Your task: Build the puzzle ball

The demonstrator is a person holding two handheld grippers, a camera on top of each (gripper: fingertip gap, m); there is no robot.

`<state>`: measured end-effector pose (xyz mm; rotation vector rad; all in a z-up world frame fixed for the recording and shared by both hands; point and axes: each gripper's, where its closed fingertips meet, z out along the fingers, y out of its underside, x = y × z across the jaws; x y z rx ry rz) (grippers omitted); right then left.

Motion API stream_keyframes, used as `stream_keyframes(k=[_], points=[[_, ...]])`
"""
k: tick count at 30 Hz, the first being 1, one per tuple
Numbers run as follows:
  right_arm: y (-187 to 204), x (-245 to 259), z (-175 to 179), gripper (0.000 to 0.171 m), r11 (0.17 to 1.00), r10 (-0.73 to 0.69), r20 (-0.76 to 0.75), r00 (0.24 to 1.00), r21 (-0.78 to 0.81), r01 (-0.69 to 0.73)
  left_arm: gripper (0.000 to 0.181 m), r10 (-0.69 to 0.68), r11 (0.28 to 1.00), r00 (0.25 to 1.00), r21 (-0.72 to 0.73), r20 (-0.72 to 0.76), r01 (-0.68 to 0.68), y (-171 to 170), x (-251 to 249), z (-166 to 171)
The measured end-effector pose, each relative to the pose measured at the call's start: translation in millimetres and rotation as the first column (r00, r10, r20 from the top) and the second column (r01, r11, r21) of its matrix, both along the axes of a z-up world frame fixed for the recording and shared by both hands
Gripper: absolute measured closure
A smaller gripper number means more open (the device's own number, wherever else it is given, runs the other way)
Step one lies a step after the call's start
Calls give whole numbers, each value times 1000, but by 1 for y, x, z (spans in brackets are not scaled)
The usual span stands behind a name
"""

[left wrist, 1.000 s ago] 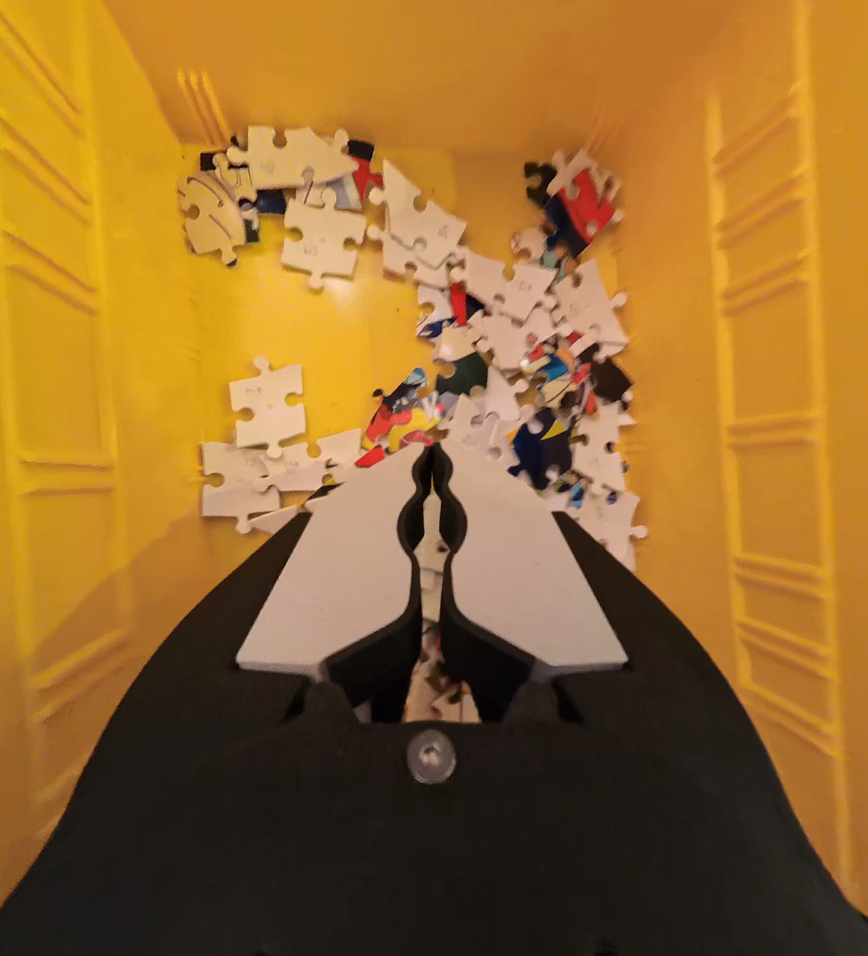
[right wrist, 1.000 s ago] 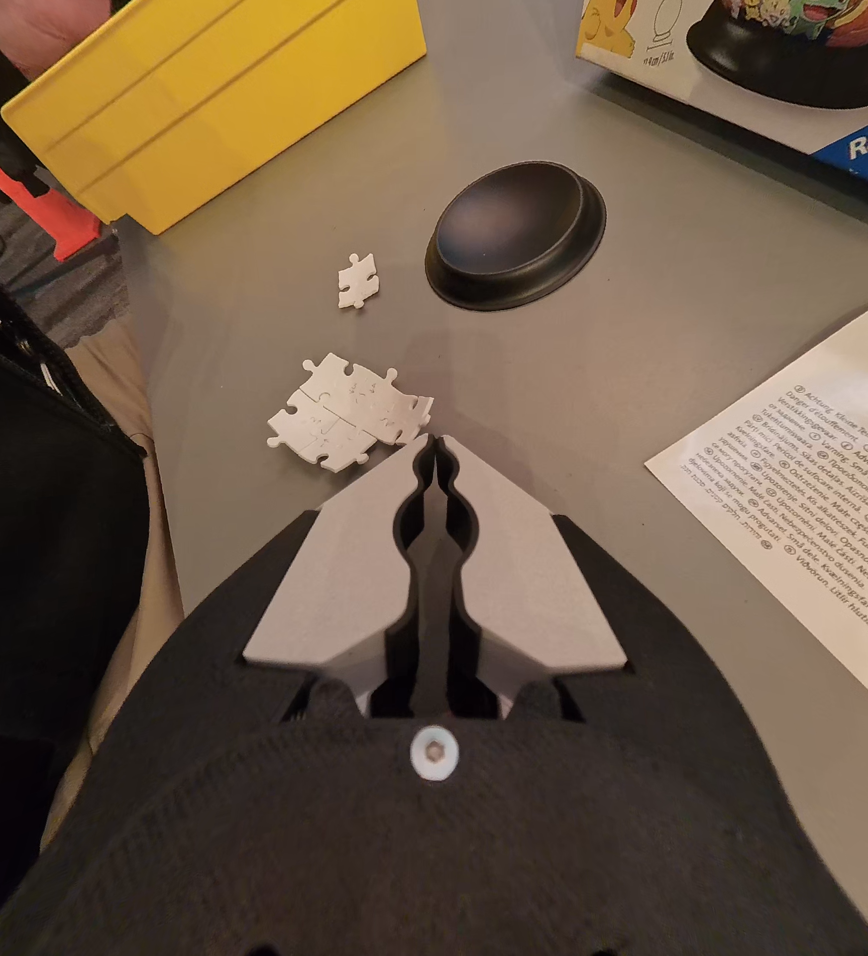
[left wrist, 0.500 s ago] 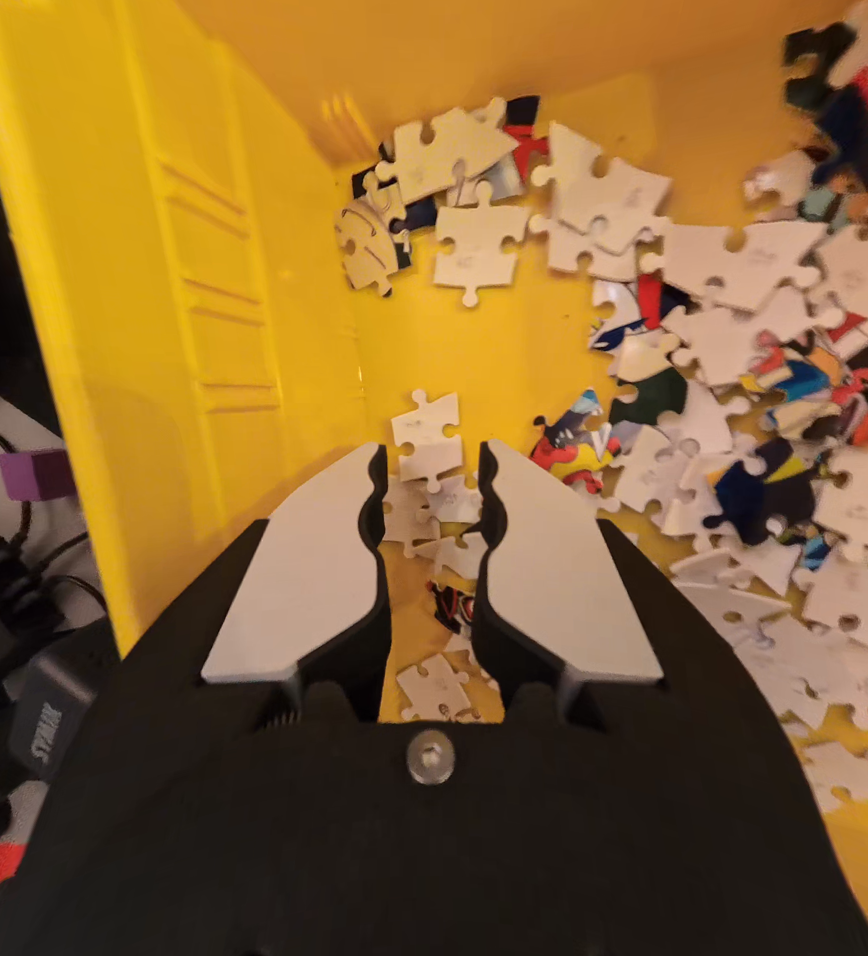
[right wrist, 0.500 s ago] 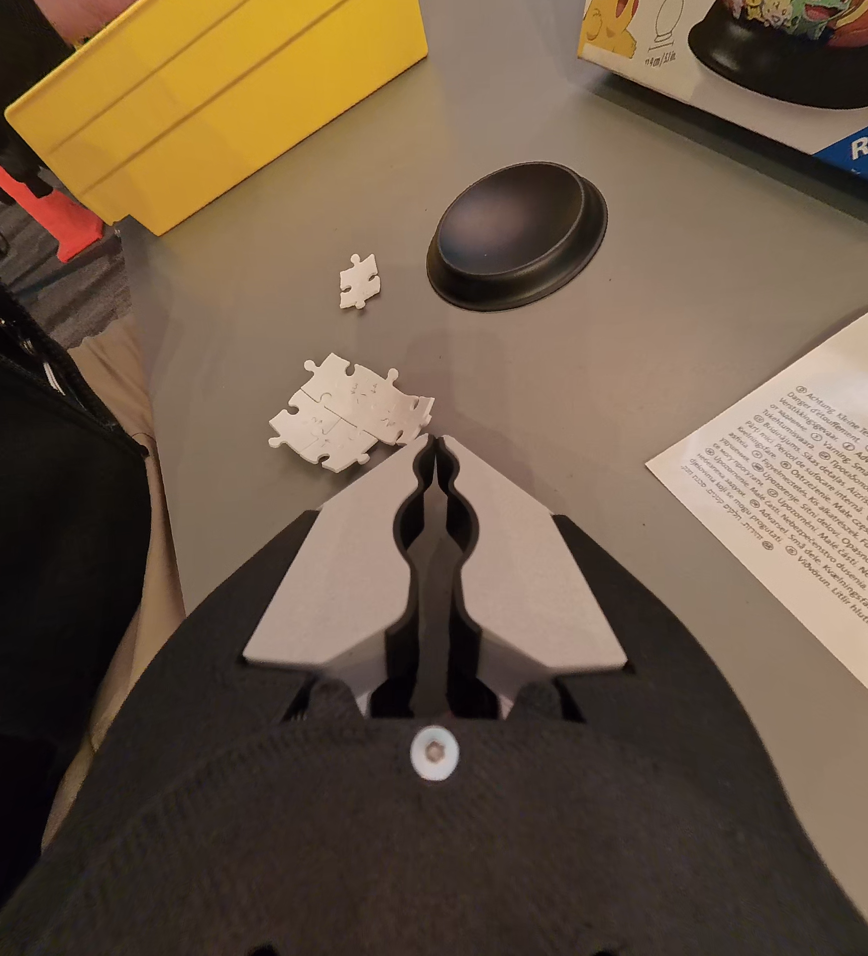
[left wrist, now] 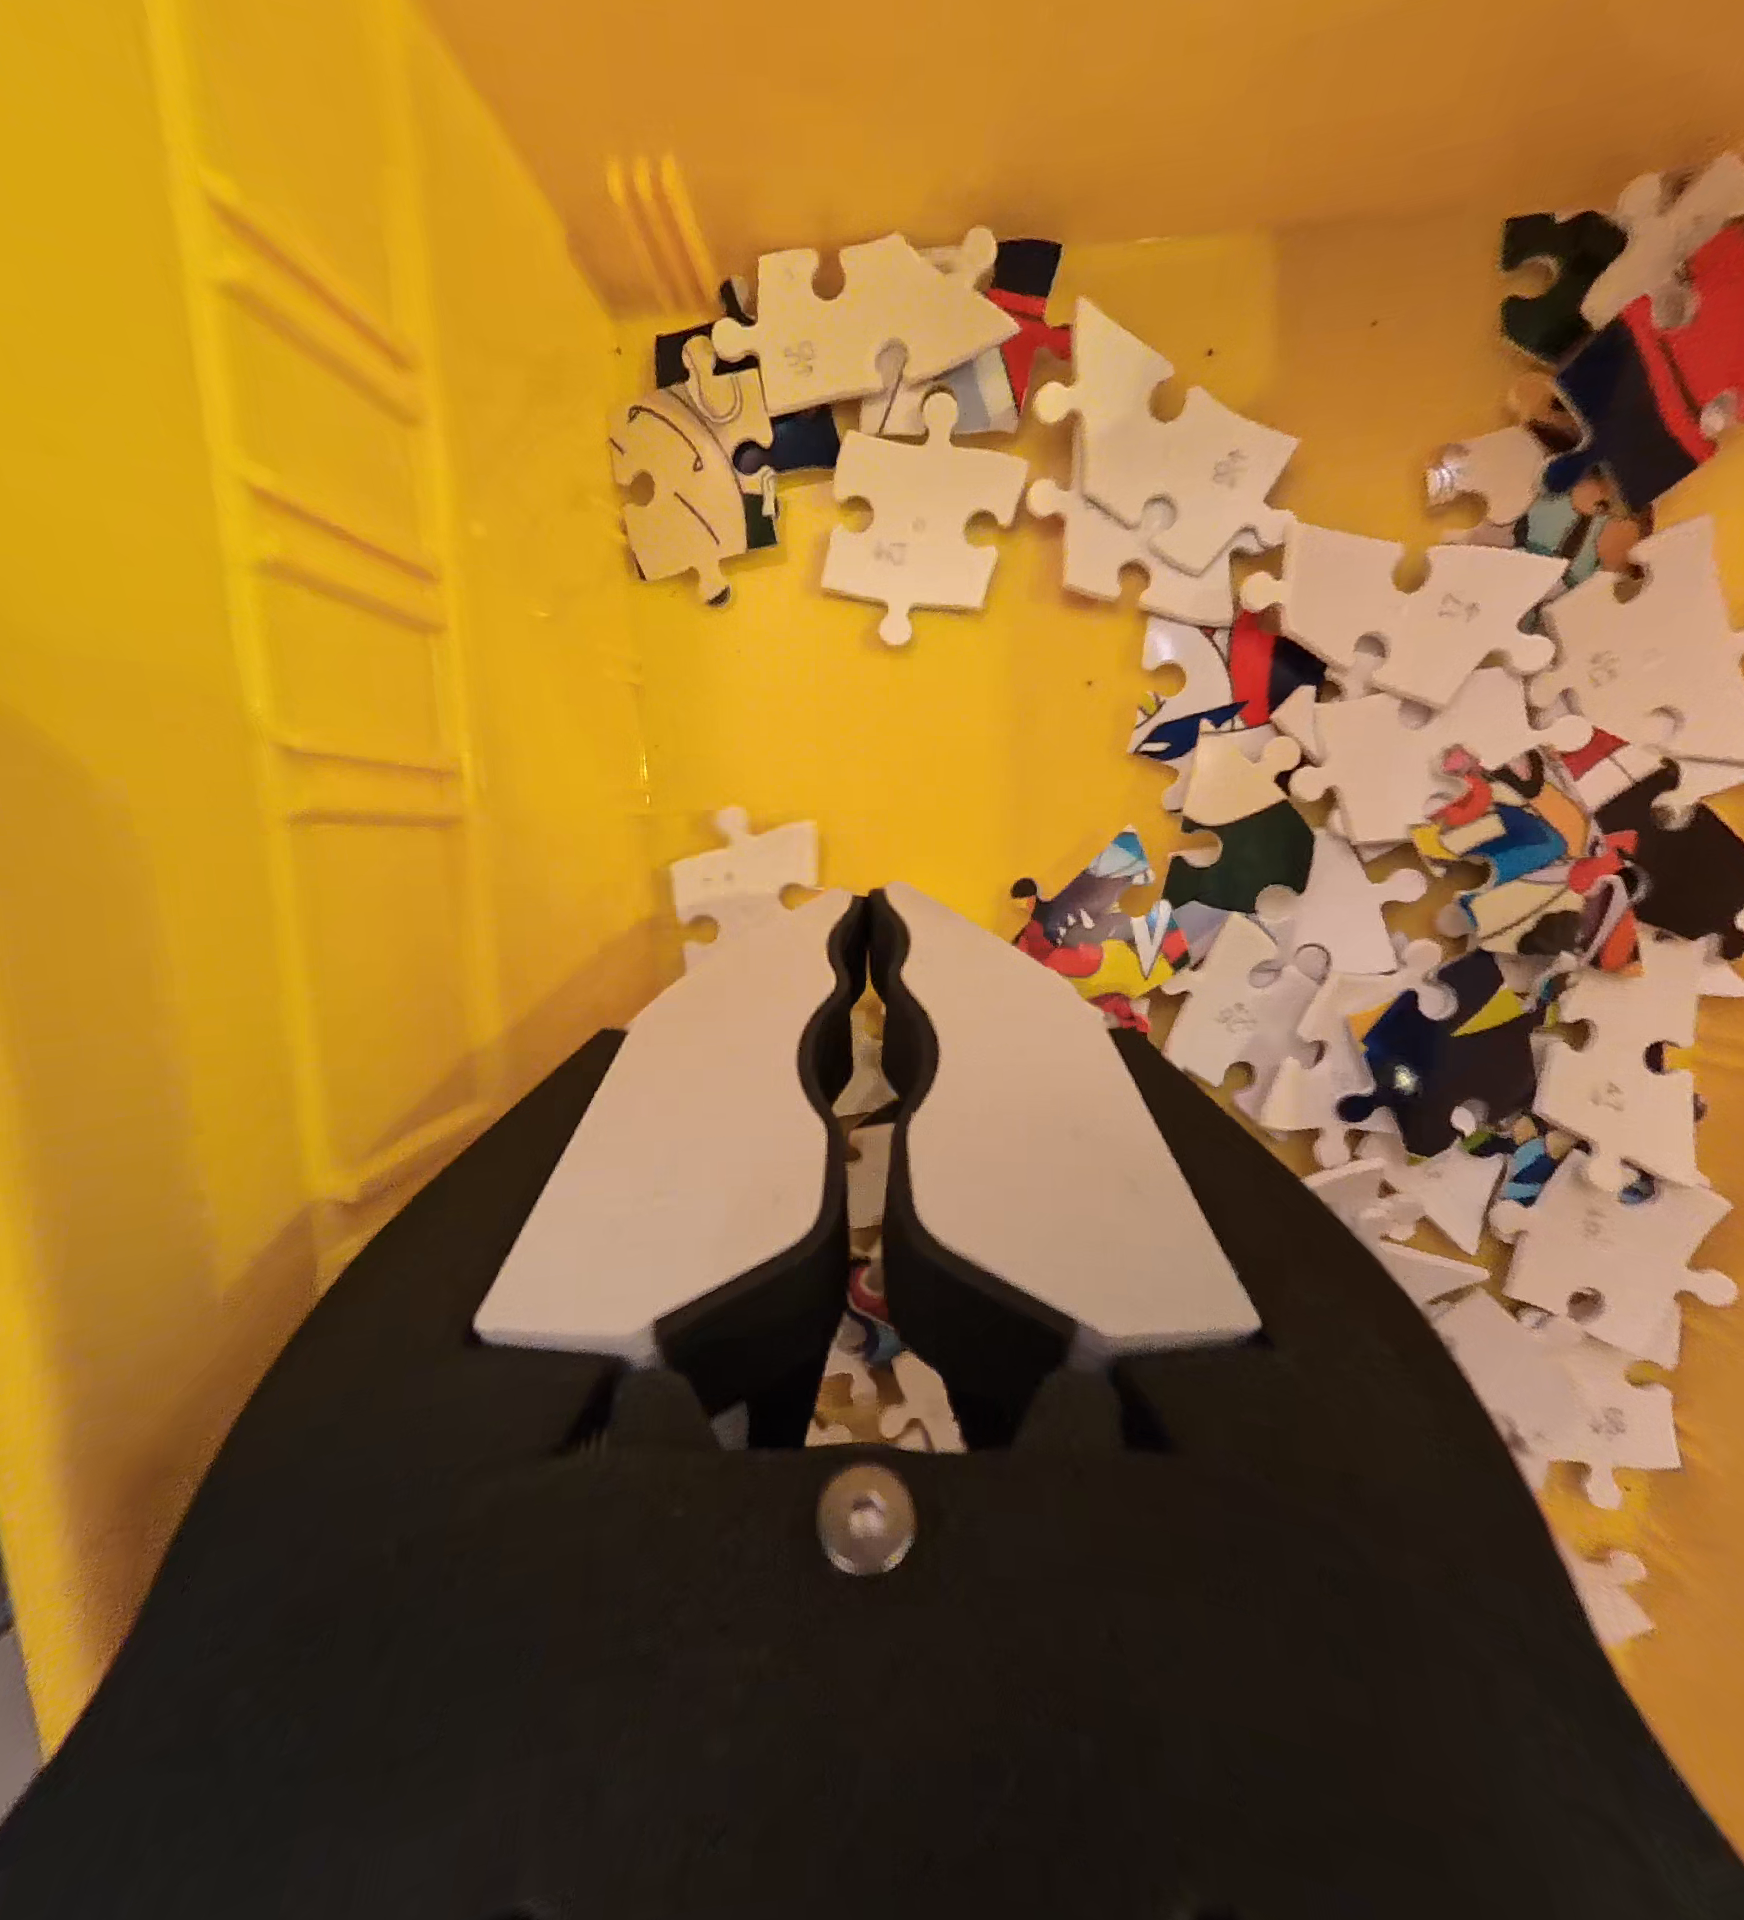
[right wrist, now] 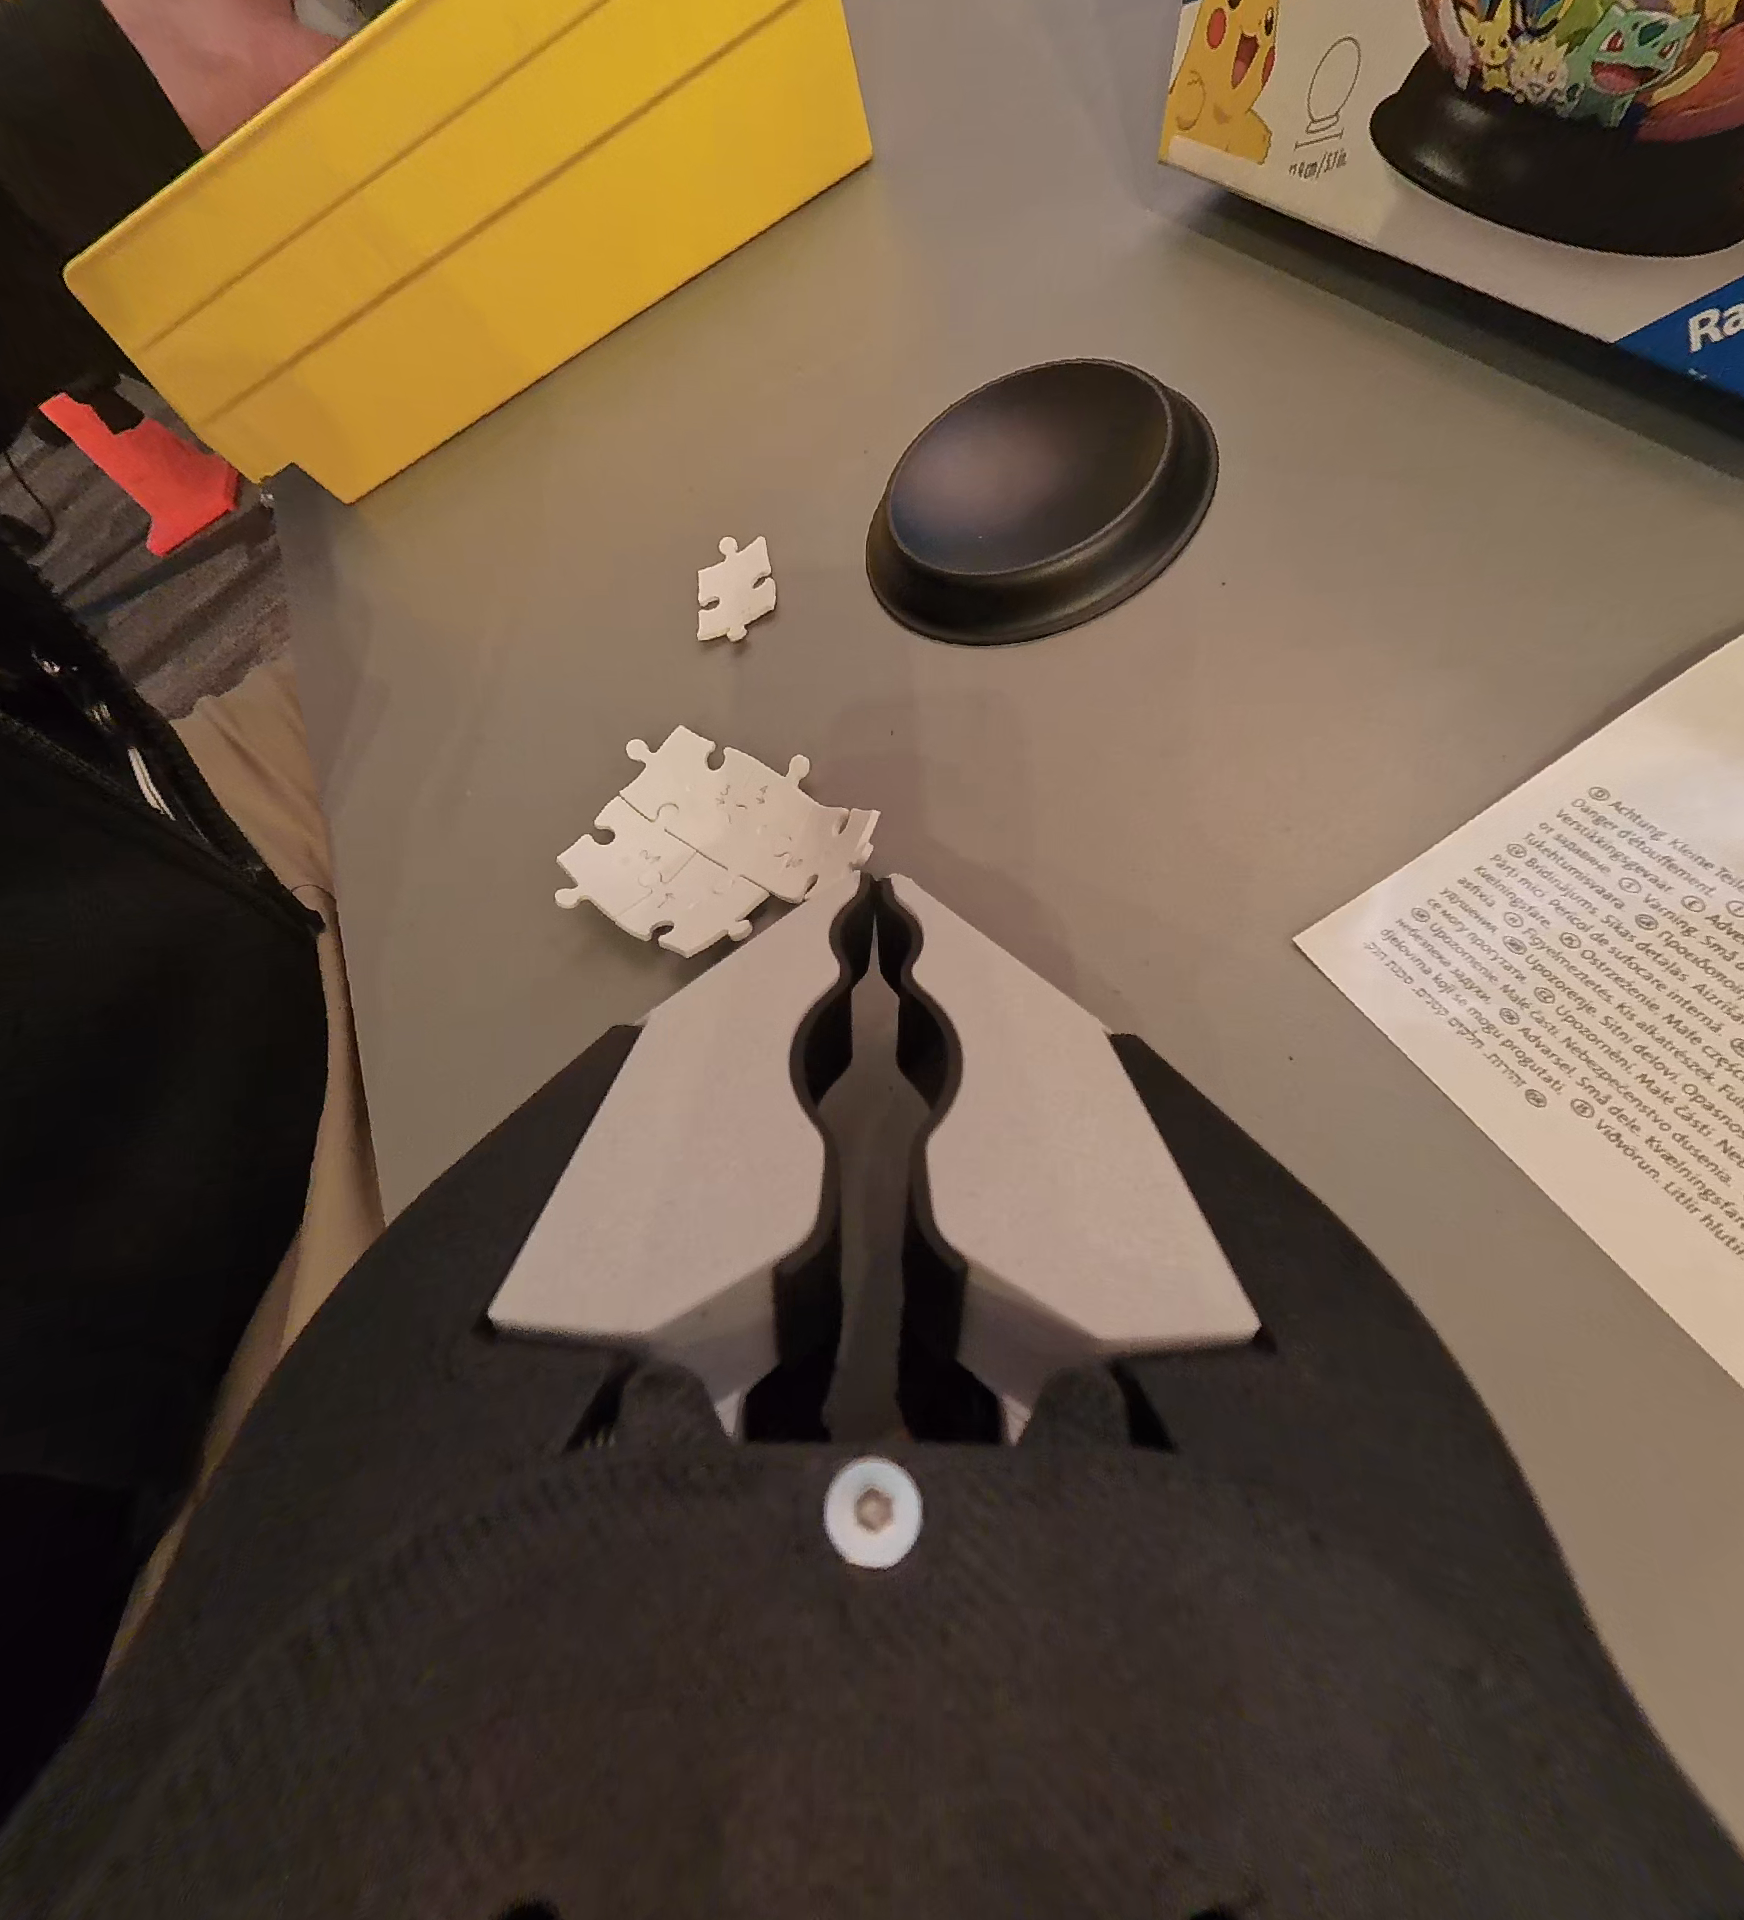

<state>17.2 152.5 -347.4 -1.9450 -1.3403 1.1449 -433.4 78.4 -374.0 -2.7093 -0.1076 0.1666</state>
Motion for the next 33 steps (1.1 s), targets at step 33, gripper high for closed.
stream_keyframes(k=[33], points=[[1,1,4,171,1000,-3,-25,1000,-5,3,139,119,993,993,-12,-5,-119,-3,-11,-3]])
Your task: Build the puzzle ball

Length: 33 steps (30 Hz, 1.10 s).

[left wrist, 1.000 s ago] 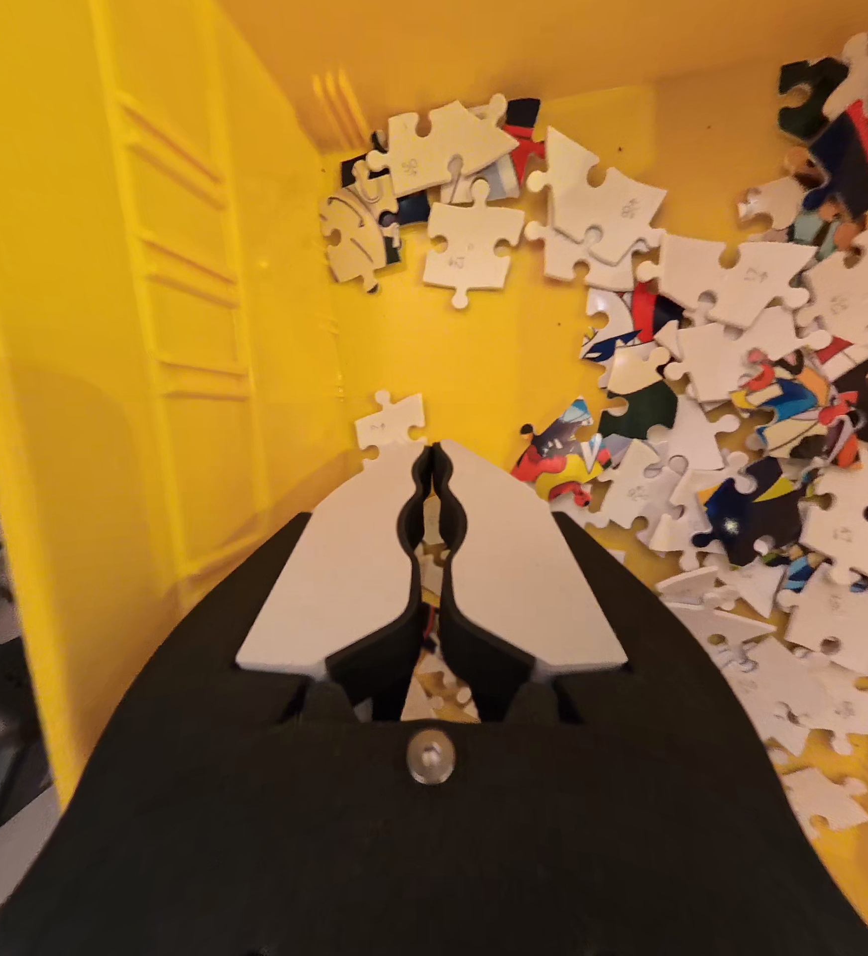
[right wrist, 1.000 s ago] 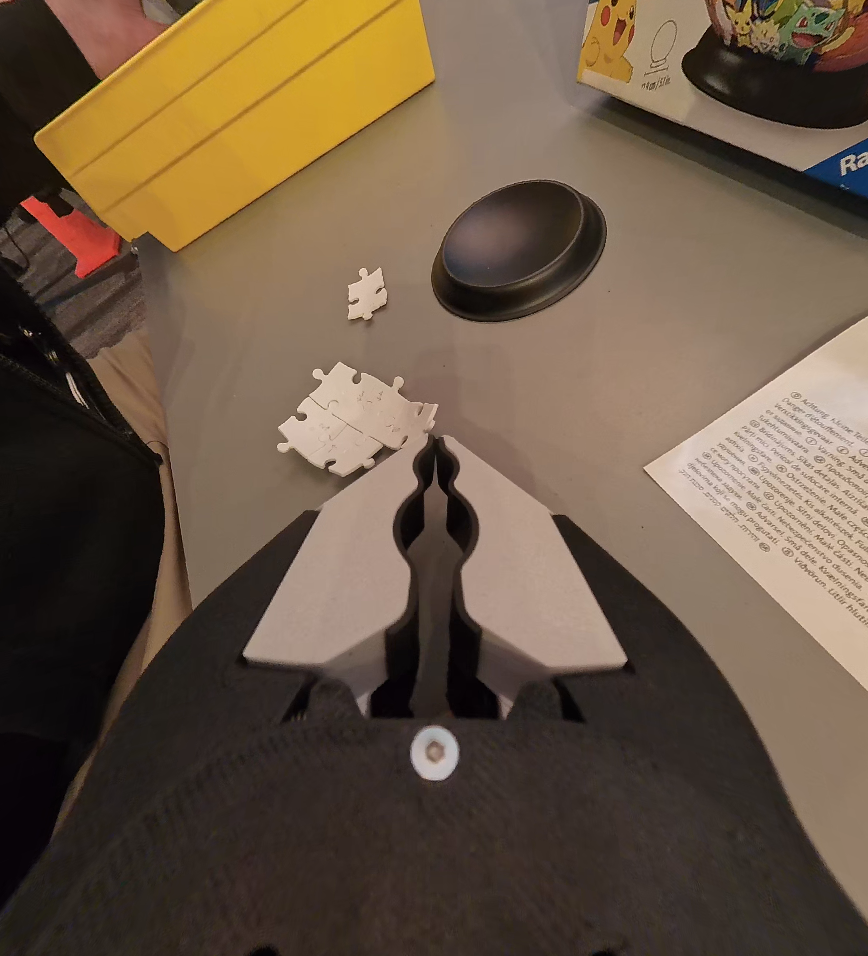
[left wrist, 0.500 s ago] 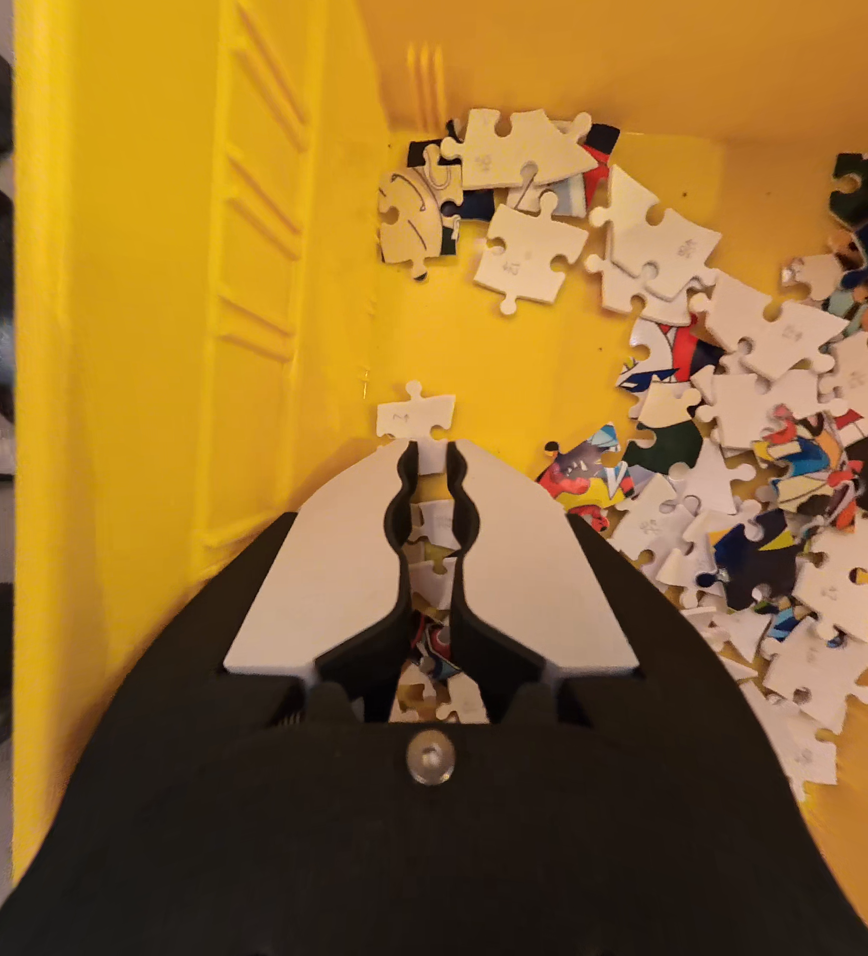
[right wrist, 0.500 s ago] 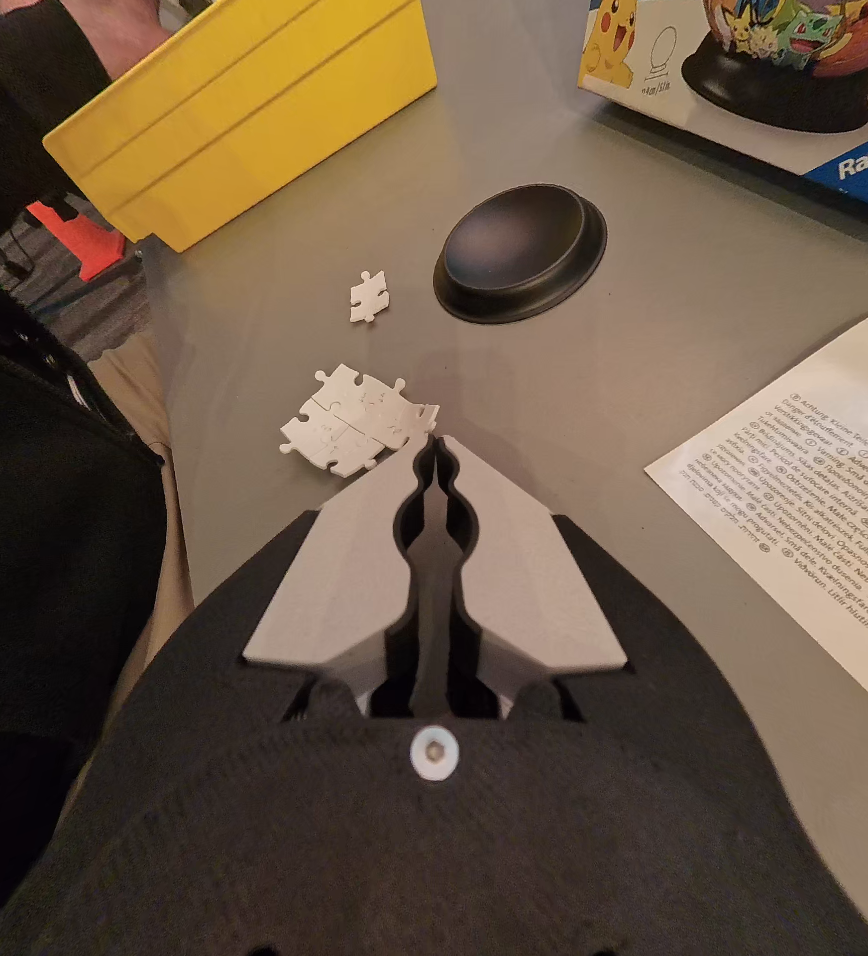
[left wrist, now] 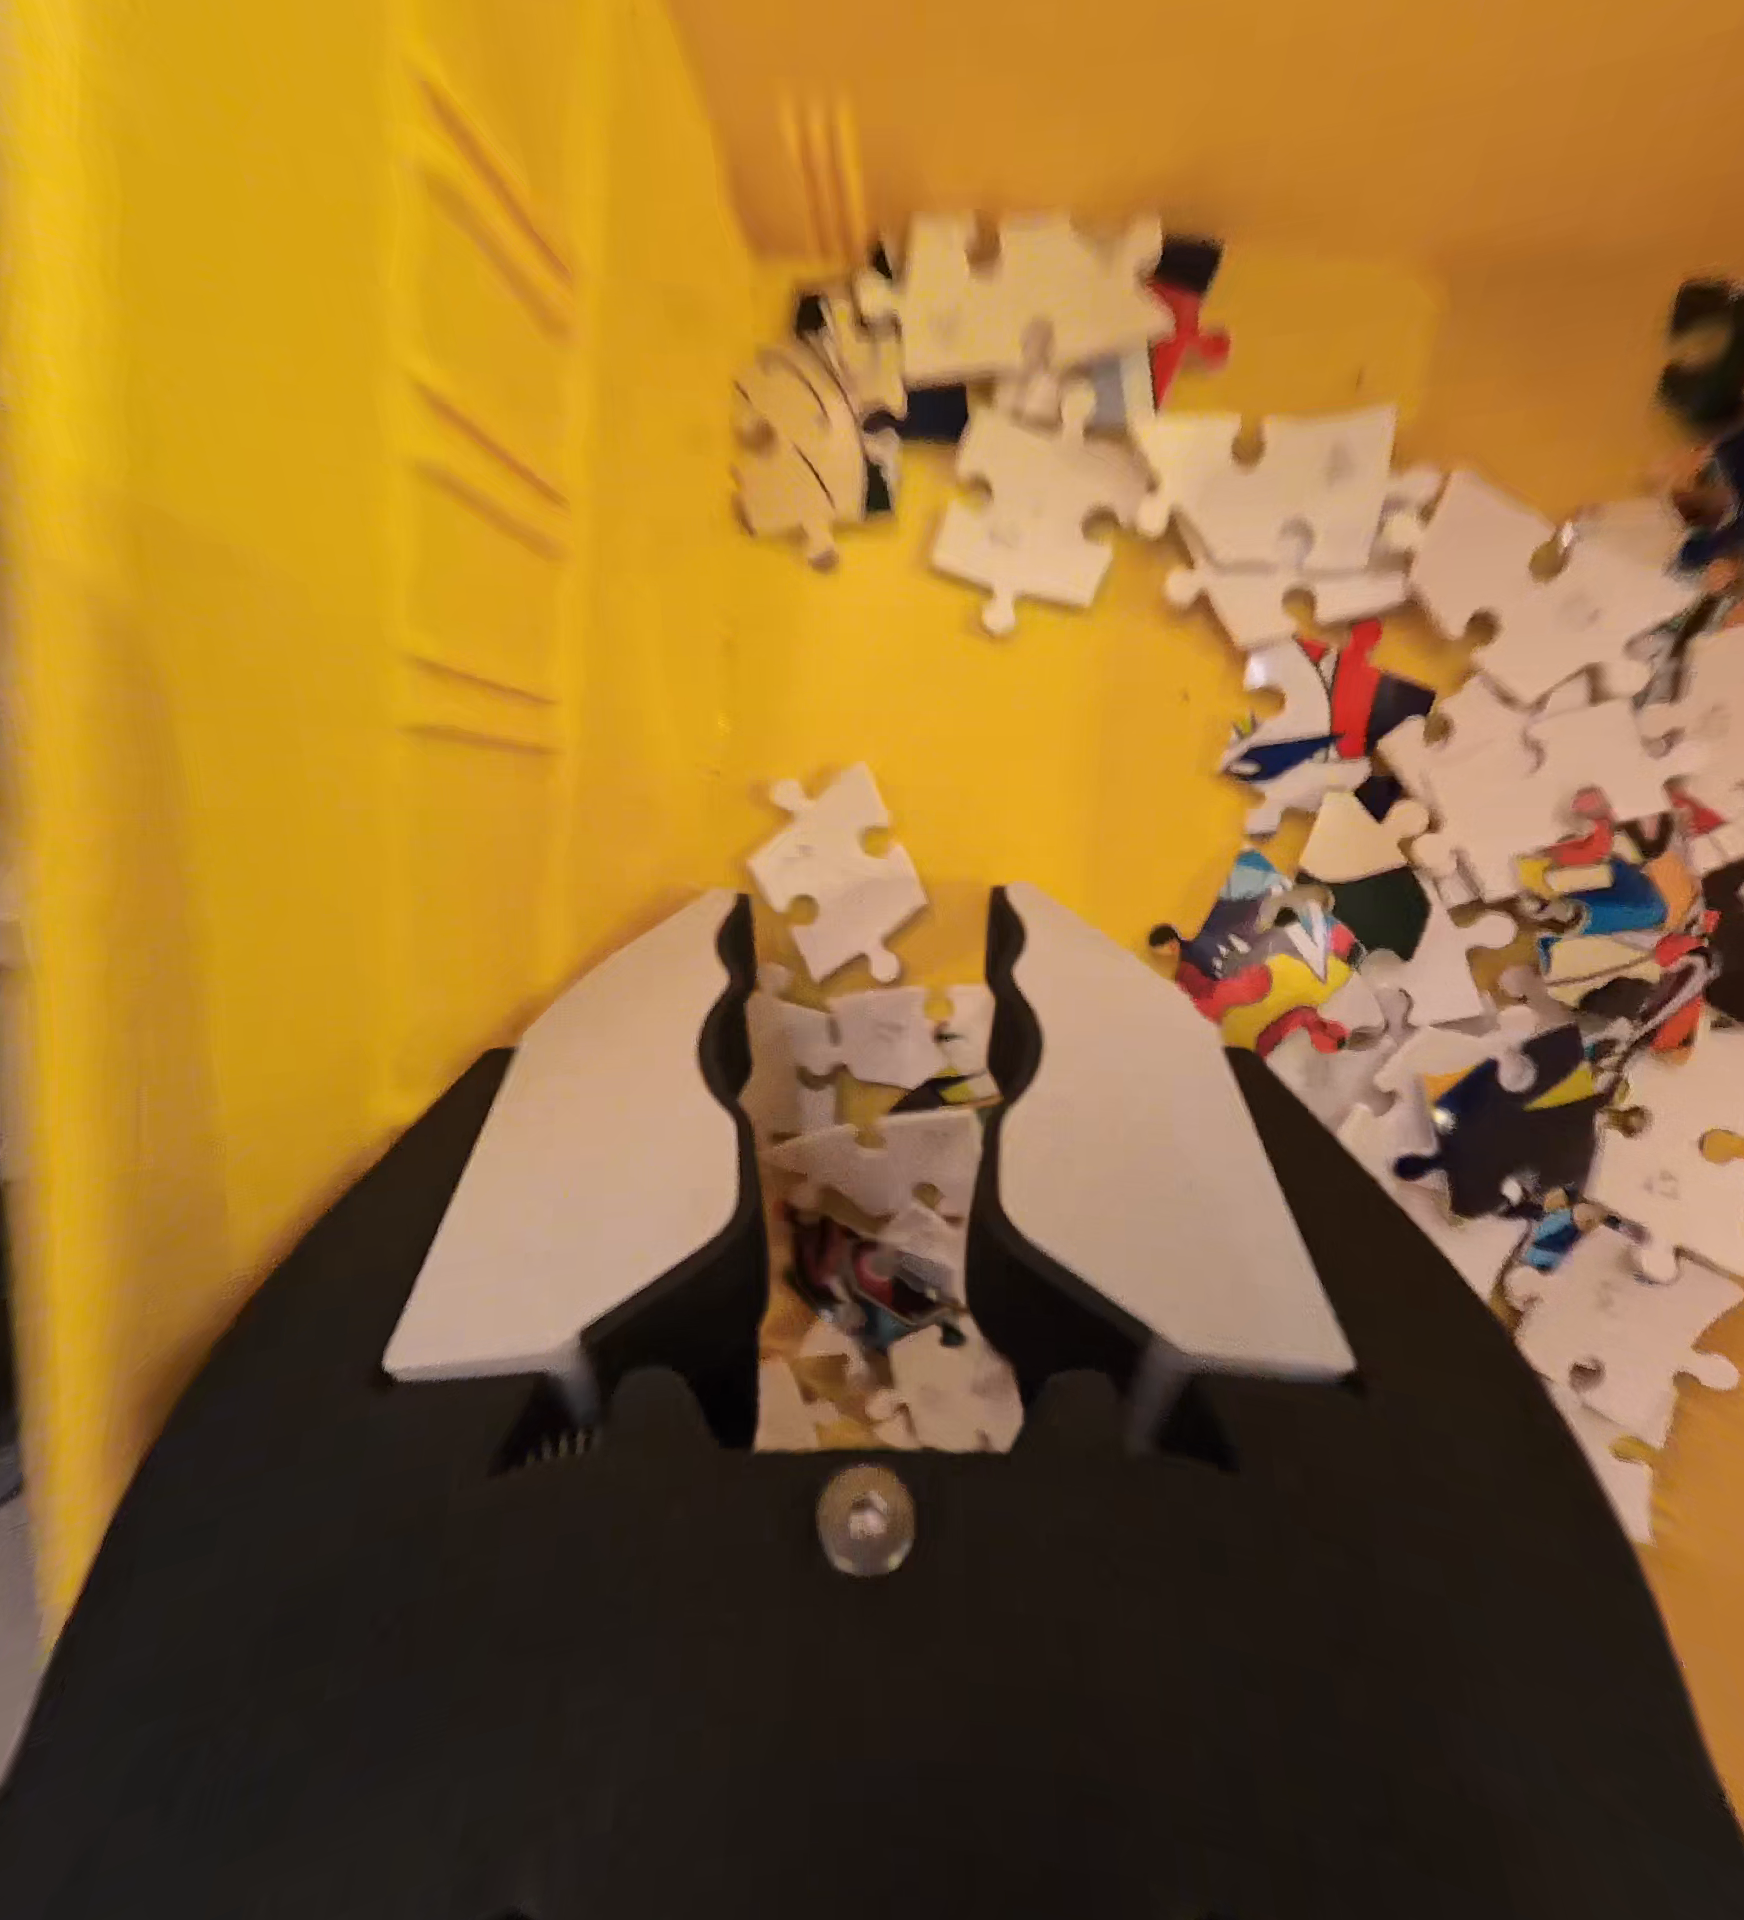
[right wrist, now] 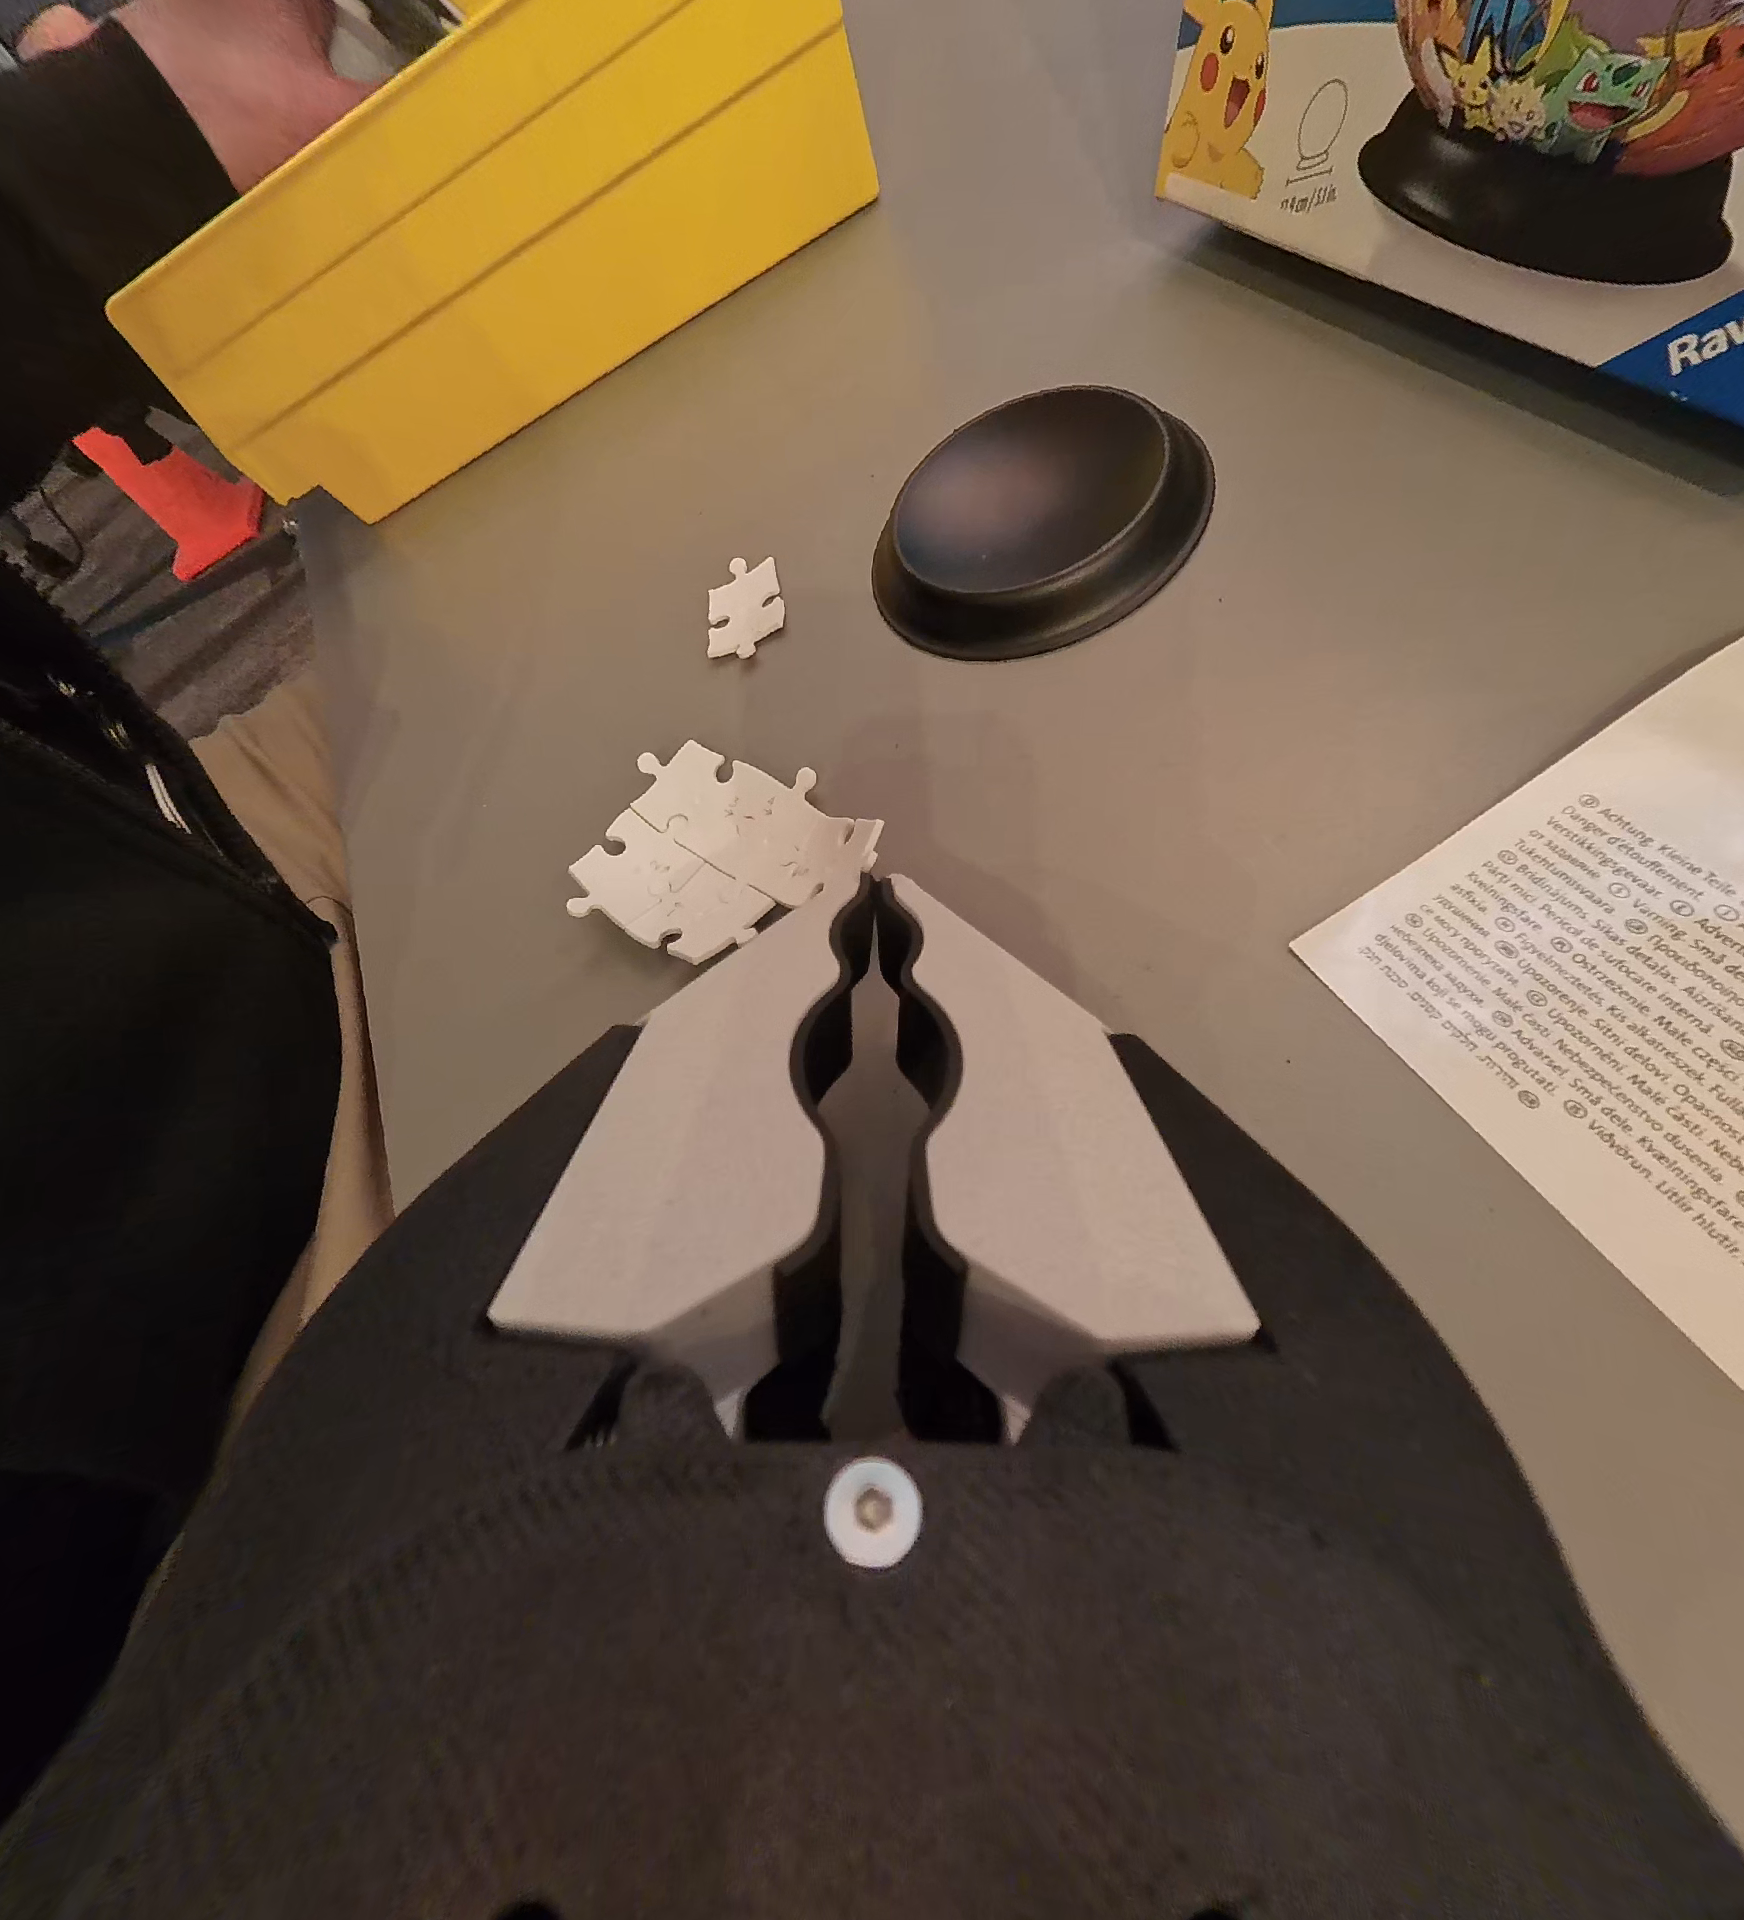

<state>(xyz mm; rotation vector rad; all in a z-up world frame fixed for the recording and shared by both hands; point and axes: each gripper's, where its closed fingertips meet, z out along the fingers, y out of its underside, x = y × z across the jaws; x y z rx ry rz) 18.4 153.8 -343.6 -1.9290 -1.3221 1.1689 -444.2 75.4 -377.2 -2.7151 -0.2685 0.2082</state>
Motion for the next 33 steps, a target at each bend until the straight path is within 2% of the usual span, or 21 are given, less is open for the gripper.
stream_keyframes(k=[2,5,7,8,18,21,27,30,33], points=[[0,0,0,171,1000,-2,-3,1000,3,2,135,25,999,999,24,46,-27,4,3,-2],[0,0,1,171,1000,-2,-4,1000,4,2,140,46,998,995,46,91,-50,7,4,-2],[0,0,1,171,1000,-1,-6,1000,2,1,145,37,998,995,52,90,-41,7,5,-2],[0,0,1,171,1000,-1,-7,1000,1,1,154,24,998,996,58,83,-29,8,6,-2],[0,0,1,171,1000,-3,-7,1000,1,3,156,-48,993,997,106,55,42,8,16,6],[0,0,0,171,1000,-2,-3,1000,0,2,156,-85,986,996,144,16,82,10,19,28],[0,0,0,171,1000,-1,-2,1000,2,1,156,-238,929,971,290,-2,229,29,67,104],[0,0,0,171,1000,-1,-1,1000,3,1,156,-347,871,938,367,-11,326,39,116,142],[0,0,0,171,1000,-1,-1,1000,-1,1,156,-512,787,858,417,32,454,47,202,158]])
